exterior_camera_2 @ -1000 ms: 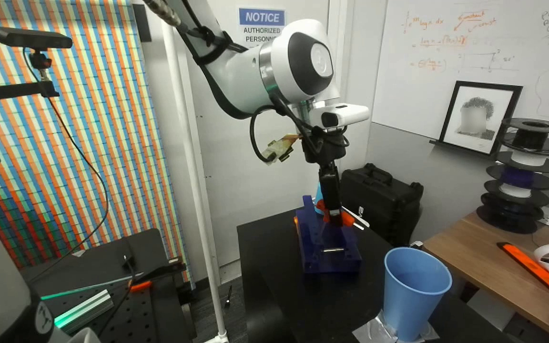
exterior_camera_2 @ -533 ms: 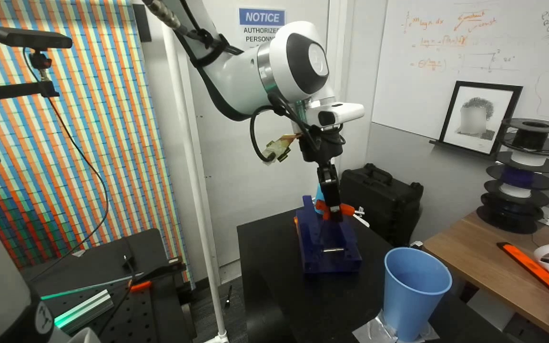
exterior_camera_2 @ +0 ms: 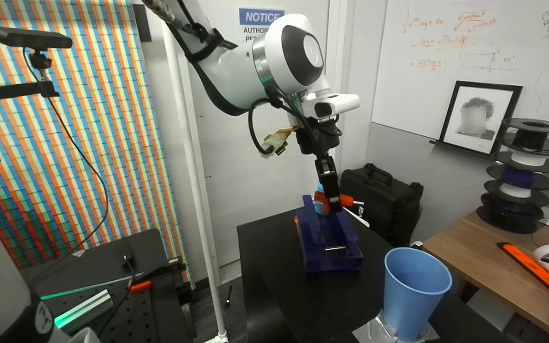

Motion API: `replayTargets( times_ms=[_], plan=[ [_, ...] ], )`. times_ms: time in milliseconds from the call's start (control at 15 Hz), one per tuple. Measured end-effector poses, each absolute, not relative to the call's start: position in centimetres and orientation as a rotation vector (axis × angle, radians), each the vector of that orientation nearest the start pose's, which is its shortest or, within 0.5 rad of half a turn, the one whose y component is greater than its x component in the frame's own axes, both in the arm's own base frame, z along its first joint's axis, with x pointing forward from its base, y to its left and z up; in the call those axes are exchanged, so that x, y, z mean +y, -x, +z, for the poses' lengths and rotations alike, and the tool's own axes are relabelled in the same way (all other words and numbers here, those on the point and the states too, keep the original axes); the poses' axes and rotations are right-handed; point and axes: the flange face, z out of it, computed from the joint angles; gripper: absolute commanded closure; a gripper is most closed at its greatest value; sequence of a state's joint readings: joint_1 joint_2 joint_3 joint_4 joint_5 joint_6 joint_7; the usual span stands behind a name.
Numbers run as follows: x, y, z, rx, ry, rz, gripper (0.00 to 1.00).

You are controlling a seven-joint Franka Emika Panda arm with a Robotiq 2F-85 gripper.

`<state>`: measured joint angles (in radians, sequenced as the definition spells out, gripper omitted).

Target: Put the orange objects inside the blue cup on the right

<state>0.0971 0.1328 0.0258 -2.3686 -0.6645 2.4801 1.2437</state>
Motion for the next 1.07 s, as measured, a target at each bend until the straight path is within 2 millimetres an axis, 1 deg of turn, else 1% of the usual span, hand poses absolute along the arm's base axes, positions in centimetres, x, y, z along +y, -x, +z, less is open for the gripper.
replayTargets(
  times_ms=[133,333,533,667,800,933,1067],
  plan=[
    [6.5,-49.8,28.0,0.979,3.281,-0.445,0.87],
    [6.7,-48.9,30.4,0.965,3.261,-0.509,0.88],
    [6.6,-47.7,33.3,0.957,3.233,-0.589,0.88],
    [6.0,-47.1,35.6,0.963,3.215,-0.647,0.88],
    [4.5,-46.9,37.9,0.998,3.212,-0.720,0.88],
    [2.1,-46.9,39.8,1.058,3.208,-0.787,0.88],
    [-0.6,-47.3,41.0,1.116,3.206,-0.844,0.88]
  ],
)
